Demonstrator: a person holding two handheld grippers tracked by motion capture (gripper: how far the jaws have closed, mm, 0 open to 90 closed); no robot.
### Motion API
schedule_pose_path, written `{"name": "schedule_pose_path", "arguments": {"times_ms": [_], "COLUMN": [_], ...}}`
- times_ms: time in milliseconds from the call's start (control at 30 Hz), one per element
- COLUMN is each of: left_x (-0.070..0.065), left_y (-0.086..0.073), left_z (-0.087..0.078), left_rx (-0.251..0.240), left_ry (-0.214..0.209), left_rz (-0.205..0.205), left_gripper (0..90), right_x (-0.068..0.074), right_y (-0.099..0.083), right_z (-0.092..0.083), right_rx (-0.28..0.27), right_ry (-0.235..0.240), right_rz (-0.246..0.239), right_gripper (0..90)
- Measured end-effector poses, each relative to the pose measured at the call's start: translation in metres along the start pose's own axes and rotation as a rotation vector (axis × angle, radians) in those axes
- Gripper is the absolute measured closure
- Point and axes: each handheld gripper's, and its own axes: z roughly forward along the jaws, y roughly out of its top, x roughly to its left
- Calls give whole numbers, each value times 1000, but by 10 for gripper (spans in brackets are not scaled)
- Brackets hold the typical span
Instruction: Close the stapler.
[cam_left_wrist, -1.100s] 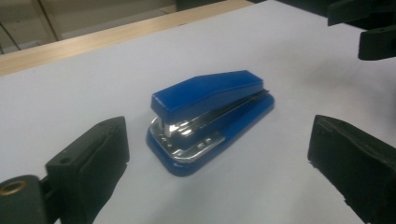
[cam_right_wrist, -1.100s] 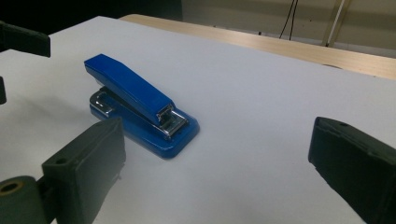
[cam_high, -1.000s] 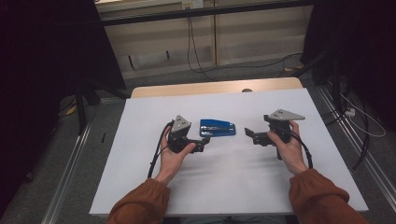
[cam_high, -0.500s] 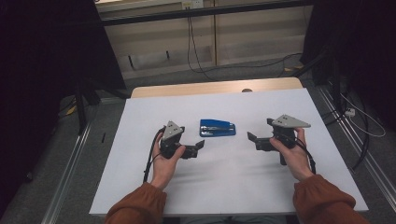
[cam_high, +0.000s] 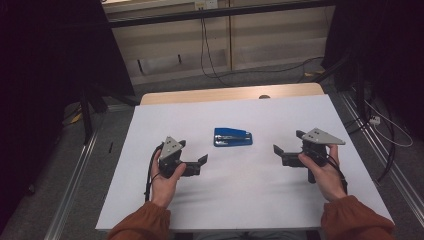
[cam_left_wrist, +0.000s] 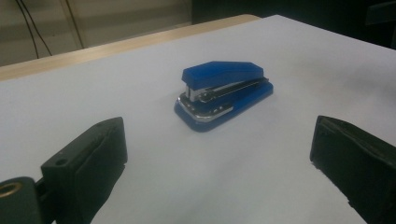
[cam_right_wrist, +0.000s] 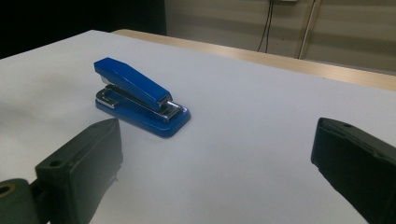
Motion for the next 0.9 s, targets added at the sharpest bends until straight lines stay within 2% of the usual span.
{"name": "schedule_pose_path", "arguments": {"times_ms": [100,233,333,533,567,600,733,900], "left_x": [1,3,2,6,6,5,4,4], "left_y": [-2,-7,-12,-17,-17,-17,-19,-22], "left_z": [-7,-17,-26,-38,-40,-41,-46,-54], "left_rx": [-21,-34,-37,-44,-43,-43,-48,-50], "left_ry": [20,36,63,79,85,105,100,102], "left_rz": [-3,-48,-45,-48,-45,-25,-28,-26], "left_gripper": [40,34,34,34,34,34,35,35], "right_x": [-1,-3,-6,-7,-6,-6,-5,-5], "right_y": [-3,-5,-5,-11,-11,-10,-9,-19], "right_z": [-6,-12,-17,-25,-27,-30,-38,-46], "right_rx": [-4,-9,-15,-11,-14,-26,-44,-24], "right_ry": [-6,-19,-42,-53,-58,-65,-71,-82], "right_rz": [4,5,8,21,19,16,20,37], "right_gripper": [20,20,20,19,19,19,19,19]}}
